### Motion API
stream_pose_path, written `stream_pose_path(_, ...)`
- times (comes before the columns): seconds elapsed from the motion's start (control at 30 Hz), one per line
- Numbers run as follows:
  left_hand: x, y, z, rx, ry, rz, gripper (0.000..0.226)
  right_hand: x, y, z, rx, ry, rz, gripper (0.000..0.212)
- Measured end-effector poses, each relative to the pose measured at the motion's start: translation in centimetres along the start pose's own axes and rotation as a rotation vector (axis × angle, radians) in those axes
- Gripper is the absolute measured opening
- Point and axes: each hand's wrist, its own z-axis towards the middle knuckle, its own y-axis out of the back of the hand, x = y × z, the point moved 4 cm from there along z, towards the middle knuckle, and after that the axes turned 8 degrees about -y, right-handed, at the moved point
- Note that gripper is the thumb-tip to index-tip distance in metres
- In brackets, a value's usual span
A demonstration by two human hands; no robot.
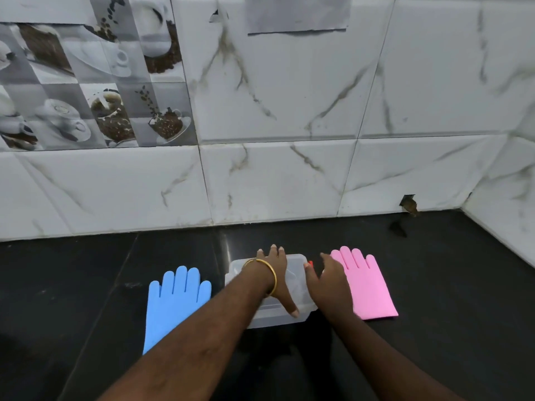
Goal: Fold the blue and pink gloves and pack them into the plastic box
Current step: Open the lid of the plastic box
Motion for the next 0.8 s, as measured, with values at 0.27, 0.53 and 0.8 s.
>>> stream_pose_path(0.27,-0.7,-0.1,0.9,0.044,0.067,0.041,0.145,-1.3,-0.1,0.0,0.149,-0.012,-0.063,0.022)
stream_pose_path(0.53,-0.6,-0.3,1.0,0.037,0.072,0.027,0.140,-1.1,-0.1,0.3,0.075,-0.024,-0.109,0.025)
stream_pose_path(0.8,-0.6,-0.2,1.0,0.042,0.088,0.029,0.143,-3.3,-0.5,1.0,0.167,-0.228,0.199,0.028)
